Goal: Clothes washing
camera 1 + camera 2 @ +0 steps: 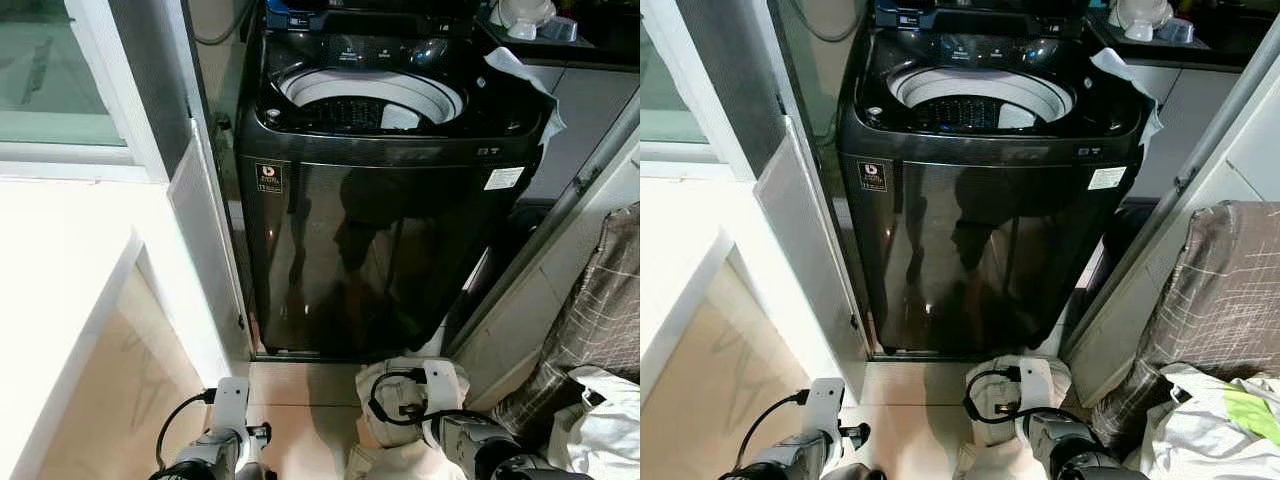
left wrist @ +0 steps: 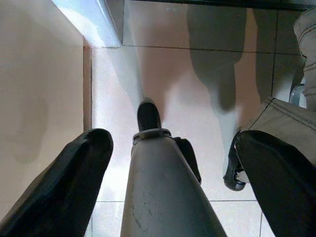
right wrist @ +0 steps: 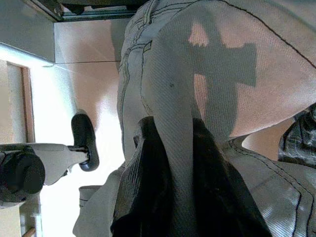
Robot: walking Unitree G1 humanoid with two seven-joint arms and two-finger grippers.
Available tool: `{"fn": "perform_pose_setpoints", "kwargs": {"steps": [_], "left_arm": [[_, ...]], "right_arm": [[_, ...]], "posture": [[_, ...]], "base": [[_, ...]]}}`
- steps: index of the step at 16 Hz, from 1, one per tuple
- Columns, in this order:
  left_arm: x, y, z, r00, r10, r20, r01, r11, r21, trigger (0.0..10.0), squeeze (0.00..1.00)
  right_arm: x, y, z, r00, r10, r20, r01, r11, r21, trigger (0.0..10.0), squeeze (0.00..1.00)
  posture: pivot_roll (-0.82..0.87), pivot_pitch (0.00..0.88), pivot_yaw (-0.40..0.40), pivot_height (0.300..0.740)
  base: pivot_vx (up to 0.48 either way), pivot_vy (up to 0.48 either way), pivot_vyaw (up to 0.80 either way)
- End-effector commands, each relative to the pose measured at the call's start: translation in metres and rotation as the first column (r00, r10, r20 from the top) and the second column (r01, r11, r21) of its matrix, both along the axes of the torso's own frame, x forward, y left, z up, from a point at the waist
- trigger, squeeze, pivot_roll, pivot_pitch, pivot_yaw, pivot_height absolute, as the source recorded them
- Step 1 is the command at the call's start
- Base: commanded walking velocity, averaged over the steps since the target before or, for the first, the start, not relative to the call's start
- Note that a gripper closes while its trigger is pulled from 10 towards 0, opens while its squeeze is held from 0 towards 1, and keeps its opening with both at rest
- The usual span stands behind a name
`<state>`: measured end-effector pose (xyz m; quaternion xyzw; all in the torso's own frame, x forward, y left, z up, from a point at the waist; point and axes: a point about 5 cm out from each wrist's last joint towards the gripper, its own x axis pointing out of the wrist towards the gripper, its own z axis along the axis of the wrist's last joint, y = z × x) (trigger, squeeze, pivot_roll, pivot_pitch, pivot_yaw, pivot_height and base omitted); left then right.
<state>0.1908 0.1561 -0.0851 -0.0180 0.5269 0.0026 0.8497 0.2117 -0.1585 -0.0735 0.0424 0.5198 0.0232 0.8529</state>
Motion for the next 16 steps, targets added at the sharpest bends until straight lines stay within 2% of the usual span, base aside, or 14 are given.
{"fn": "perform_pose_setpoints", "kwargs": {"steps": [1,16], "left_arm": [[-0.0027,0.0014,-0.0013,1.0,-0.013,-0.005,0.013,1.0,0.014,10.0,0.0],[-0.0057,0.0055,-0.0025,1.0,-0.024,-0.008,0.024,0.999,0.026,10.0,0.0]], "right_arm": [[0.009,0.0003,0.0053,0.999,0.017,0.035,-0.017,1.0,-0.002,0.0,0.0],[0.0037,-0.0058,0.0025,0.999,0.009,0.031,-0.008,1.0,-0.012,0.0,0.0]], "posture": [[-0.05,0.0,-0.013,0.74],[-0.07,0.009,-0.013,0.74]], "base": [[0.0,0.0,0.0],[0.0,0.0,0.0]]}}
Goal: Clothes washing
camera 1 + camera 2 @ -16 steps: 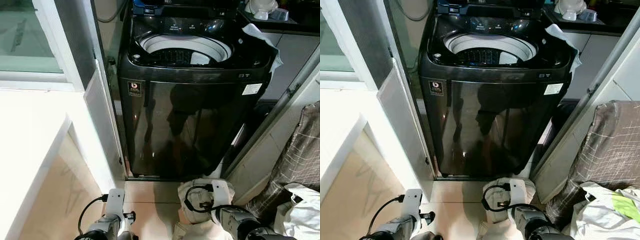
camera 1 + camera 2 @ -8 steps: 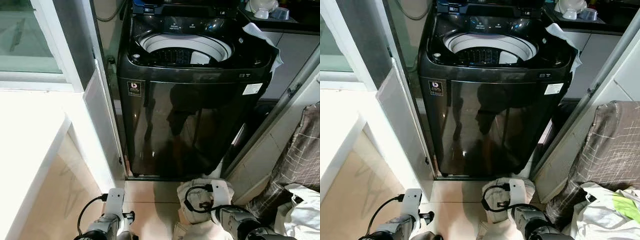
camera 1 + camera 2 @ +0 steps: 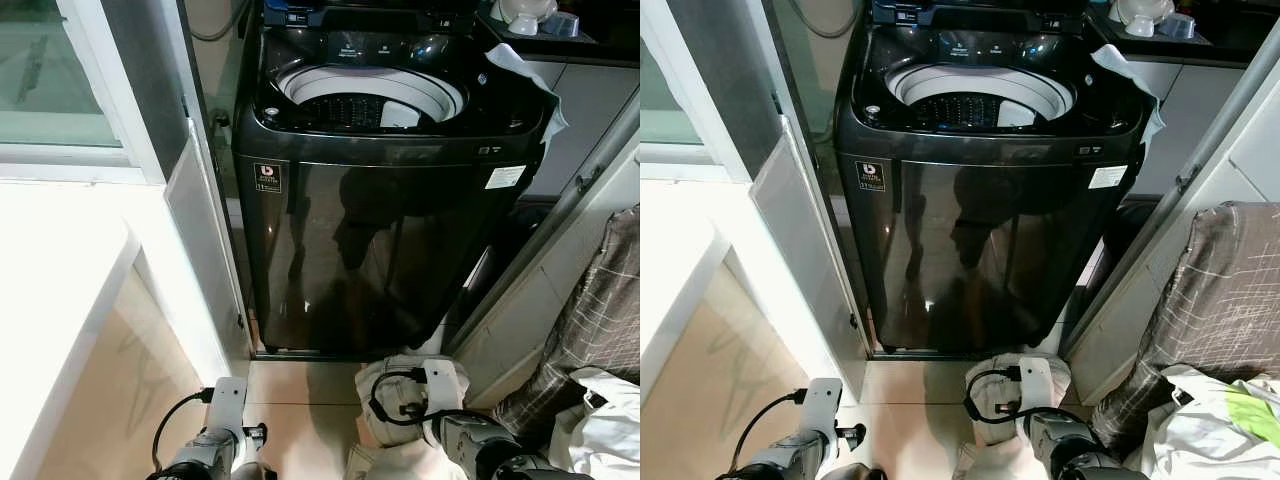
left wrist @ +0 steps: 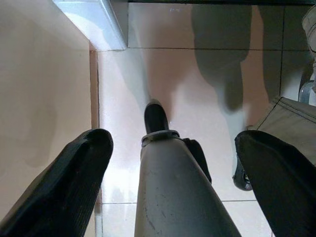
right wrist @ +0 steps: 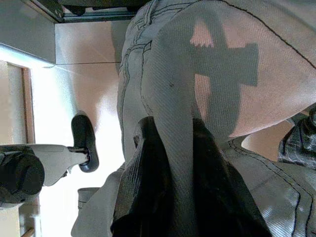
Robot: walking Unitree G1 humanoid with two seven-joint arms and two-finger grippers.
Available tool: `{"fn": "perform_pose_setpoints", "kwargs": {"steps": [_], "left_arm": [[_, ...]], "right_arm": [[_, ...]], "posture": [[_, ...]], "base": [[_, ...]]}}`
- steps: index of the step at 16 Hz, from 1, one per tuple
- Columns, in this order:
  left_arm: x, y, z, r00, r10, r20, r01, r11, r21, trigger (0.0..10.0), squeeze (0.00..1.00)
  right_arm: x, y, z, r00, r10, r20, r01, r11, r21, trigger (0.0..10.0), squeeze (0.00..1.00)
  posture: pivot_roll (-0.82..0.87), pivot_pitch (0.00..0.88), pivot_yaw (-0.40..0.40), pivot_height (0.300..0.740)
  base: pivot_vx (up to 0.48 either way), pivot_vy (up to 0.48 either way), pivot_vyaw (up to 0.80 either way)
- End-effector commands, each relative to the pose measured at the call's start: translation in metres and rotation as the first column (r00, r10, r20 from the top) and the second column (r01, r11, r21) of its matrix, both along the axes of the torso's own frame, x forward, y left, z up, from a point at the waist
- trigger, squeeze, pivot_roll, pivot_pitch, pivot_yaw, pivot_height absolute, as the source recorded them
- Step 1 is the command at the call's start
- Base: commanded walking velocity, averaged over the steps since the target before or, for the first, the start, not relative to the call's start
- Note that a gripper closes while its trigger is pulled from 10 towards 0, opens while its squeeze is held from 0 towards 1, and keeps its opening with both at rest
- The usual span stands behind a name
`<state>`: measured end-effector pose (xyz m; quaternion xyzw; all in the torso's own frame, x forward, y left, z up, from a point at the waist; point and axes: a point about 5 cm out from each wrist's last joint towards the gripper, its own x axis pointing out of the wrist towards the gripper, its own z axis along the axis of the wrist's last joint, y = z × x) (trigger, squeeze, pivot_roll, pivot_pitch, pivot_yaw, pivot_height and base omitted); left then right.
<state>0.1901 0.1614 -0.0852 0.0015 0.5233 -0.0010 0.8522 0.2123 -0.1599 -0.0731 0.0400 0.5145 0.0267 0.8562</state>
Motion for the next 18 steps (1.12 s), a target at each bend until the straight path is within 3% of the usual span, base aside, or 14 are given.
{"fn": "perform_pose_setpoints", "kwargs": {"steps": [1,18], "left_arm": [[-0.0057,0.0003,-0.0028,1.0,0.0,-0.017,0.0,1.0,-0.002,10.0,0.0],[-0.0015,-0.0008,-0.0008,1.0,-0.026,-0.003,0.026,1.0,0.005,10.0,0.0]], "right_arm": [[0.0025,-0.0042,0.0017,1.0,0.002,0.017,-0.001,1.0,-0.011,0.0,0.0],[0.0046,-0.0028,0.0028,1.0,0.013,0.025,-0.013,1.0,-0.006,0.0,0.0]], "posture": [[-0.06,0.015,-0.016,0.74],[-0.06,0.0,-0.011,0.74]], "base": [[0.0,0.0,0.0],[0.0,0.0,0.0]]}}
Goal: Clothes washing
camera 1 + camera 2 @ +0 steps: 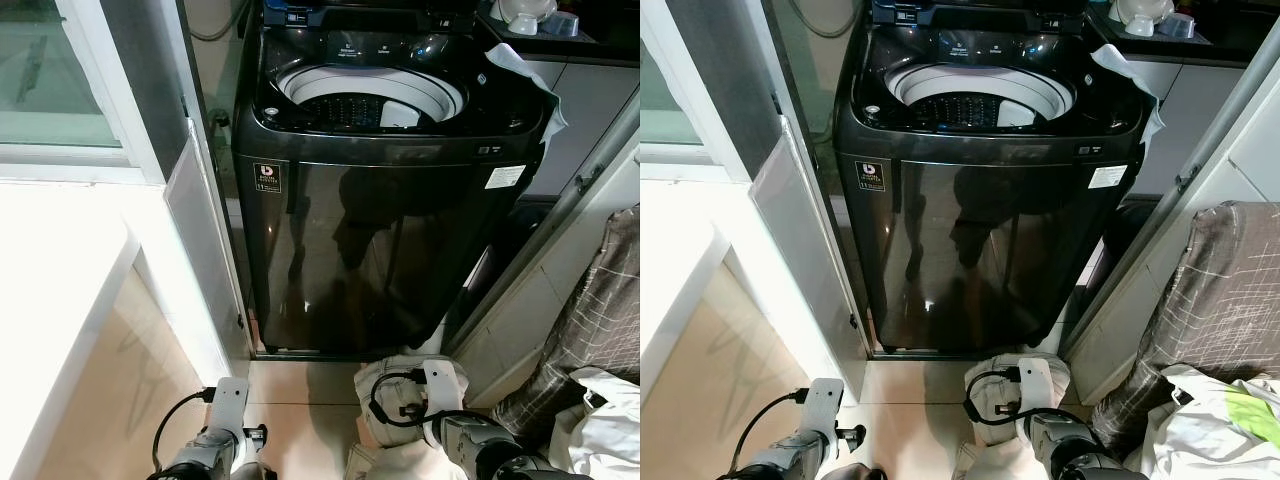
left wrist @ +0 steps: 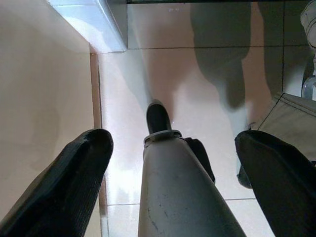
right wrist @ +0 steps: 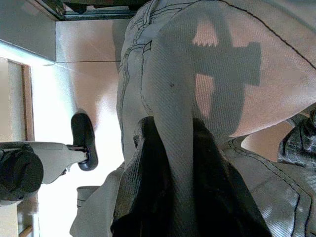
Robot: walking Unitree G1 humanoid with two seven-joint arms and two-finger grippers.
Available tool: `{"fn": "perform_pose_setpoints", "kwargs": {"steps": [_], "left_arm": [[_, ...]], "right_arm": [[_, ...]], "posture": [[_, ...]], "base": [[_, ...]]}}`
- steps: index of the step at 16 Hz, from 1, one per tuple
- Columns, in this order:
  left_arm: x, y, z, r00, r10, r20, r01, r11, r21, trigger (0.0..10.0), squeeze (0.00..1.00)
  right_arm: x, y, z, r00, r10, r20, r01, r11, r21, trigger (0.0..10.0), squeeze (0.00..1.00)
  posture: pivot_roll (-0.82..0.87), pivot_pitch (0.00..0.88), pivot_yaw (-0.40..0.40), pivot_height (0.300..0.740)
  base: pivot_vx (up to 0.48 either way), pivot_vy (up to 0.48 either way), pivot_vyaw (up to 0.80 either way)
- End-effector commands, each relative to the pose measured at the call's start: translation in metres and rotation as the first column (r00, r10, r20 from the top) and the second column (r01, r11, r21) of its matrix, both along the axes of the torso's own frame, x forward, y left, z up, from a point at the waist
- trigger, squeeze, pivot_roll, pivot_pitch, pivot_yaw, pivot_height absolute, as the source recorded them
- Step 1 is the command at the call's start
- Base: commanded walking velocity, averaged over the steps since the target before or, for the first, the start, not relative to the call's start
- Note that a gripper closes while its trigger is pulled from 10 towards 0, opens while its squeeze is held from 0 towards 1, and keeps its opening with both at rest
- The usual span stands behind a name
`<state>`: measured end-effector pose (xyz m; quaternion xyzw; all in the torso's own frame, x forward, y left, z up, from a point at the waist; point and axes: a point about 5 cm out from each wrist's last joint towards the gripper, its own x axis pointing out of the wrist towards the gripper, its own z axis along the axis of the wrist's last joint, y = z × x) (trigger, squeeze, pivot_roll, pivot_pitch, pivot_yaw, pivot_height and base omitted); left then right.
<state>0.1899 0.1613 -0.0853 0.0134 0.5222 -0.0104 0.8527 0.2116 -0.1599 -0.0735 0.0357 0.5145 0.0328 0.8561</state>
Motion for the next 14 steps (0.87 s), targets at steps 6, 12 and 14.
{"fn": "perform_pose_setpoints", "kwargs": {"steps": [6,12,14], "left_arm": [[0.0011,-0.0024,0.0003,1.0,-0.002,-0.002,0.002,1.0,-0.005,10.0,0.0],[0.003,-0.001,0.0014,1.0,-0.011,0.001,0.011,1.0,-0.003,10.0,0.0],[0.0039,-0.0011,0.0018,1.0,-0.013,0.003,0.013,1.0,-0.002,10.0,0.0]], "right_arm": [[0.0064,-0.0016,0.0038,1.0,-0.002,0.025,0.002,1.0,-0.003,0.0,0.0],[0.007,-0.0028,0.0042,1.0,-0.007,0.026,0.007,1.0,-0.003,0.0,0.0],[0.0065,-0.0032,0.0039,1.0,-0.007,0.025,0.008,1.0,-0.003,0.0,0.0]], "posture": [[-0.06,0.0,-0.008,0.74],[-0.07,0.0,-0.005,0.74],[-0.07,0.0,-0.004,0.74]], "base": [[0.0,0.0,0.0],[0.0,0.0,0.0],[0.0,0.0,0.0]]}}
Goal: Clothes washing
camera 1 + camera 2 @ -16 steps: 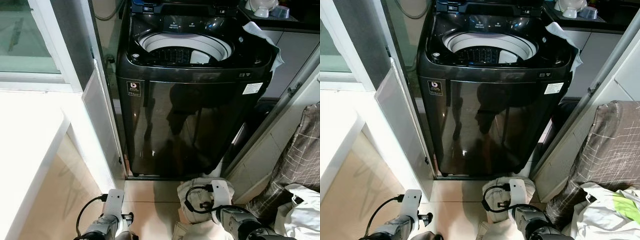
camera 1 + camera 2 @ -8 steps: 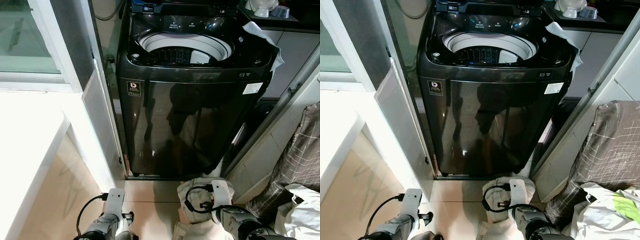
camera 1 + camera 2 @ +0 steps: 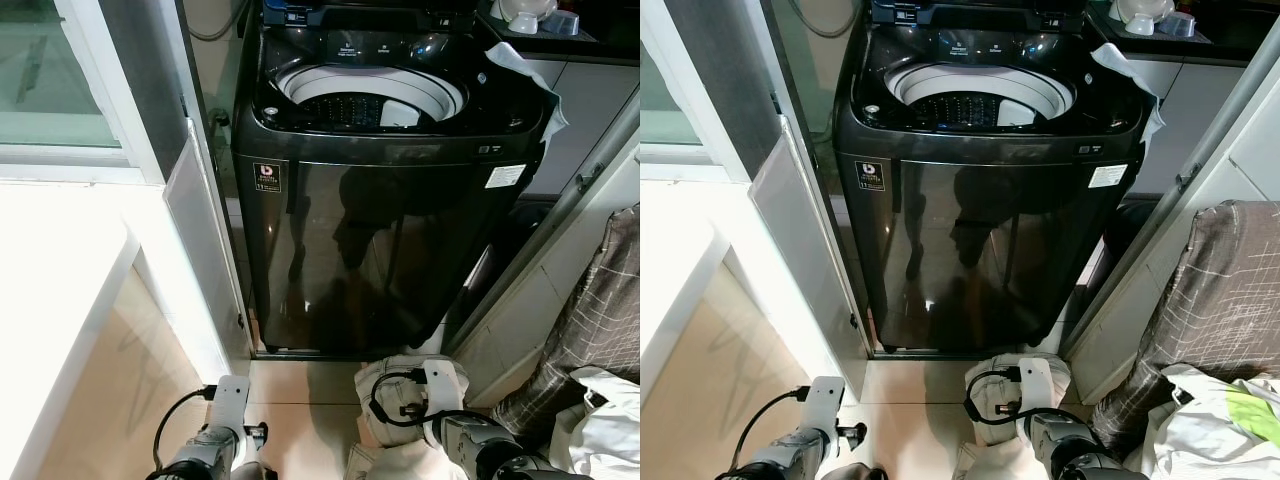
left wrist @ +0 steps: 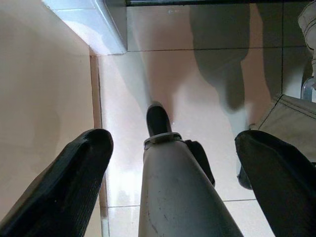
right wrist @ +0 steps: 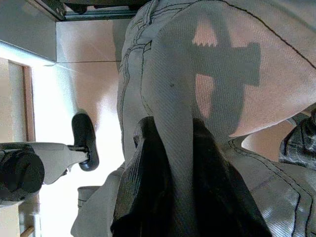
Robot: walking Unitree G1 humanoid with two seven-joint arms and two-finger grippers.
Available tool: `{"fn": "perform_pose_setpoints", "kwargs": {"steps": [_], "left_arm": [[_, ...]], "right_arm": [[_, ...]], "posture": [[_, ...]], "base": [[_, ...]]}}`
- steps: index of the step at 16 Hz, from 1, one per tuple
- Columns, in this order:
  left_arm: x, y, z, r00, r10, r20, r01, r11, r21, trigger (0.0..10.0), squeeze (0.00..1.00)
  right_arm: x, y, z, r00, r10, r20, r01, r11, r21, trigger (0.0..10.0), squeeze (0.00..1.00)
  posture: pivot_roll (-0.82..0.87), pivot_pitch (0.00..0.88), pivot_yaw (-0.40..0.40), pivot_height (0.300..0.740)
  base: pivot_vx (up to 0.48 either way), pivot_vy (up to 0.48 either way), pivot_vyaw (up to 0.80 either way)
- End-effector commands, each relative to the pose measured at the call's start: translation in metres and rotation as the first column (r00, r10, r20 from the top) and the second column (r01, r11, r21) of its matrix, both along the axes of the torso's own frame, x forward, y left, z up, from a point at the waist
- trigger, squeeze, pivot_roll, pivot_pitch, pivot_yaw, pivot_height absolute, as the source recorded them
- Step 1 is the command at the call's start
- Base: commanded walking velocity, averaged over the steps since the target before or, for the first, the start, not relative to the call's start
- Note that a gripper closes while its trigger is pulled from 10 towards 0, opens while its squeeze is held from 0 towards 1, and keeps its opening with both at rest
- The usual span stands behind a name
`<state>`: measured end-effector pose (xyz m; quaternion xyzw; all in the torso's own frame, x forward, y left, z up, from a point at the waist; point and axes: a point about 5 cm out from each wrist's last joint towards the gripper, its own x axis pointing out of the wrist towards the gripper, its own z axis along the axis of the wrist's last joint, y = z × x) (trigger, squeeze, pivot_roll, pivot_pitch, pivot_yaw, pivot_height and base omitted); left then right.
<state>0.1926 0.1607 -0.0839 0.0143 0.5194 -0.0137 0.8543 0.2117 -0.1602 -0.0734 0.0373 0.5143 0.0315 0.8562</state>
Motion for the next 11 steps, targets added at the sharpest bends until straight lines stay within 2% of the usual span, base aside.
{"fn": "perform_pose_setpoints", "kwargs": {"steps": [1,11], "left_arm": [[0.0014,-0.0007,0.0006,1.0,-0.007,-0.003,0.007,1.0,0.0,10.0,0.0],[0.0038,-0.0031,0.0017,1.0,-0.016,0.001,0.016,1.0,-0.001,10.0,0.0]], "right_arm": [[0.0061,-0.0031,0.0037,1.0,-0.003,0.024,0.003,1.0,-0.005,0.0,0.0],[0.0034,-0.0031,0.0021,1.0,0.001,0.018,-0.001,1.0,-0.005,0.0,0.0]], "posture": [[-0.07,0.0,-0.004,0.74],[-0.07,0.0,-0.007,0.74]], "base": [[0.0,0.0,0.0],[0.0,0.0,0.0]]}}
